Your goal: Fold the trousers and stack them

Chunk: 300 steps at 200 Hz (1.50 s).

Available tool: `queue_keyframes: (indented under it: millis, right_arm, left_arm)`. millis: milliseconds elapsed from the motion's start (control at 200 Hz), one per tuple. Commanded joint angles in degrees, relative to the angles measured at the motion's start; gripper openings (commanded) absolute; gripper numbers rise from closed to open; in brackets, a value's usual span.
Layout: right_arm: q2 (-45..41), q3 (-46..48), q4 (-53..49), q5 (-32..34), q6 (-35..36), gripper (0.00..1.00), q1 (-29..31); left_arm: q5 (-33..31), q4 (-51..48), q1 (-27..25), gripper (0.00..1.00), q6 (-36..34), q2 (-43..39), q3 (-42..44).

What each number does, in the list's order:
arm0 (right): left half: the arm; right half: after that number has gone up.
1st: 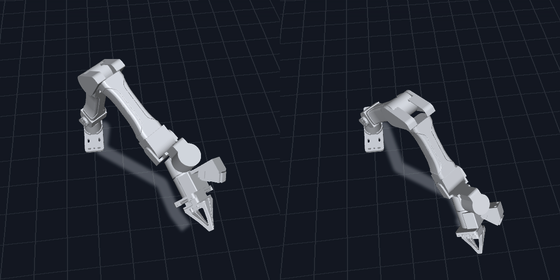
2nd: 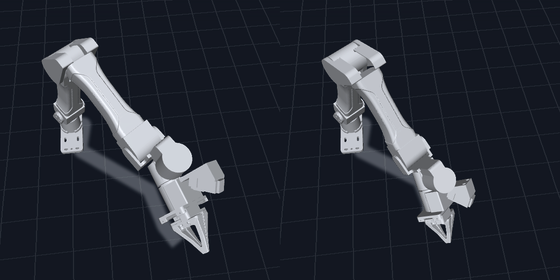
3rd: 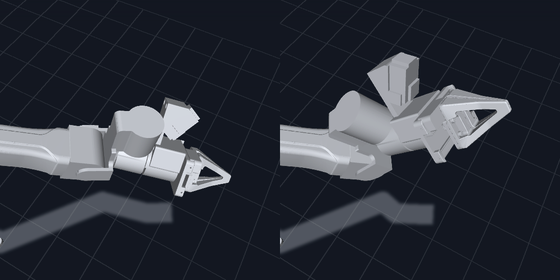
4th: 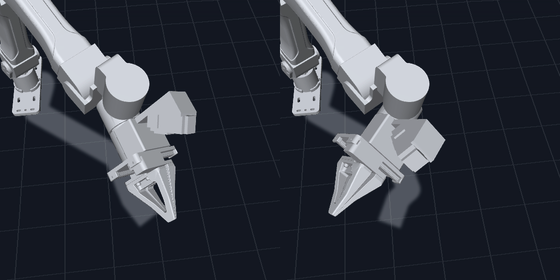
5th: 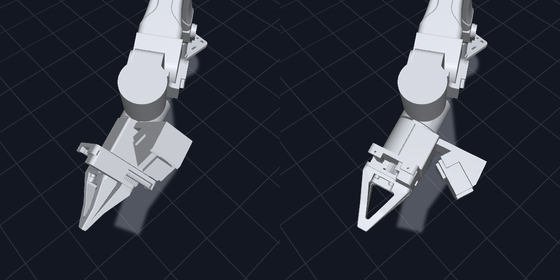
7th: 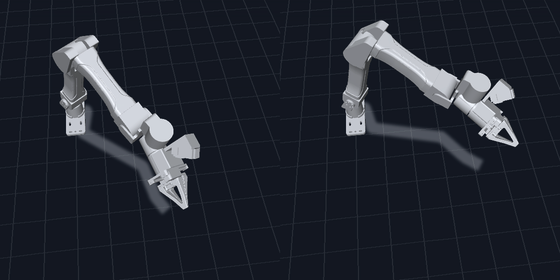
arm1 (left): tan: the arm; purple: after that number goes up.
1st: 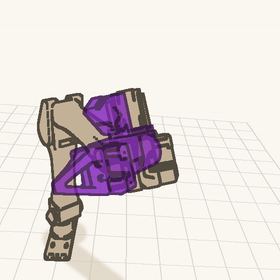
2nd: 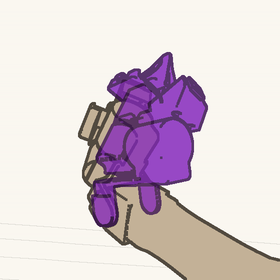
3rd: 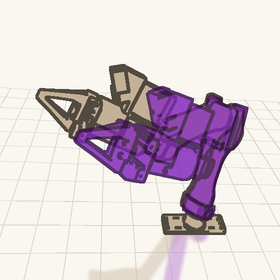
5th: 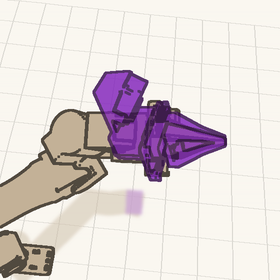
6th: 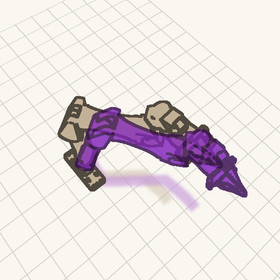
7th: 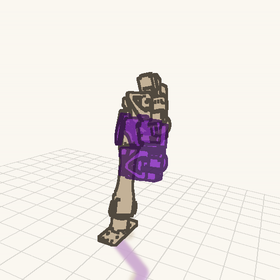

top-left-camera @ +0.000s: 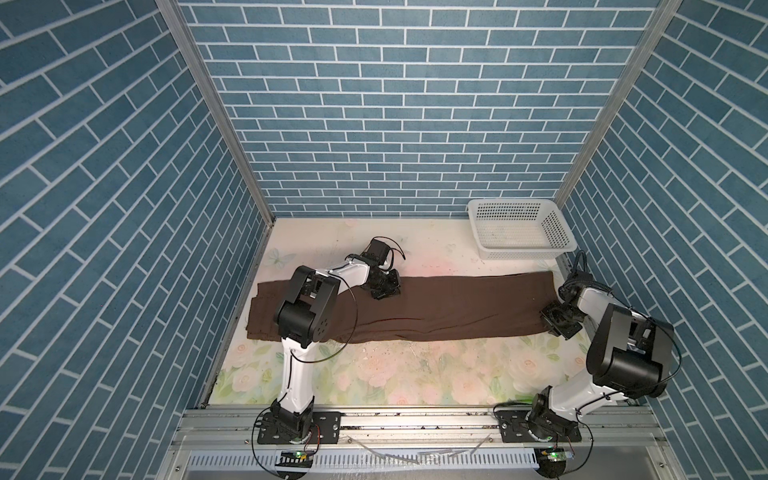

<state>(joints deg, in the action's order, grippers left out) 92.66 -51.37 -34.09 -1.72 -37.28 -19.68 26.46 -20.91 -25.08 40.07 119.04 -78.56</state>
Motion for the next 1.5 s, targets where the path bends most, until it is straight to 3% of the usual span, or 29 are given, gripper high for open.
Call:
queue_keyframes:
  millis: [0,260,545,710,950,1120,1225,1495]
  right_arm:
    - [2.0,-3.5,1.0,2.4,-1.2,0.23,-0.3]
    - [0.8,-4.0,6.2,5.4,-3.5,0.23,-0.6]
    - [0.6,-2.6,11.5,2.4,-9.8,0.21,-1.2]
    - [1.4,-1.2,13.7,-2.7,-12.9,0.23,-1.2]
    - [-4.7,2.9,8.4,-0.8,-11.3,0.22,-2.5]
    - [-9.0,6.9,6.9,-2.2,-10.4,0.11,-6.2]
    - [-9.3,7.8,6.7,-2.9,-9.7,0.1,-7.9]
    - [-6.7,10.5,11.9,-9.4,-14.1,0.2,-8.9]
  left_arm:
    - [-3.5,-4.2,-0.5,0.08,-0.3,5.5,1.8]
    - [-3.3,-4.2,-0.4,0.09,-0.3,6.3,1.7]
    - [-2.6,-3.5,-0.3,0.09,0.0,6.6,2.0]
    - [-2.4,-3.4,-0.3,0.08,0.0,6.6,2.0]
    - [-2.3,-3.4,-0.2,0.09,0.1,6.6,1.9]
    - [-1.8,-2.8,-0.2,0.09,0.6,6.7,2.1]
    - [-1.7,-2.6,-0.3,0.09,0.8,6.7,2.5]
    - [-1.7,-2.6,-0.3,0.09,0.7,6.4,2.6]
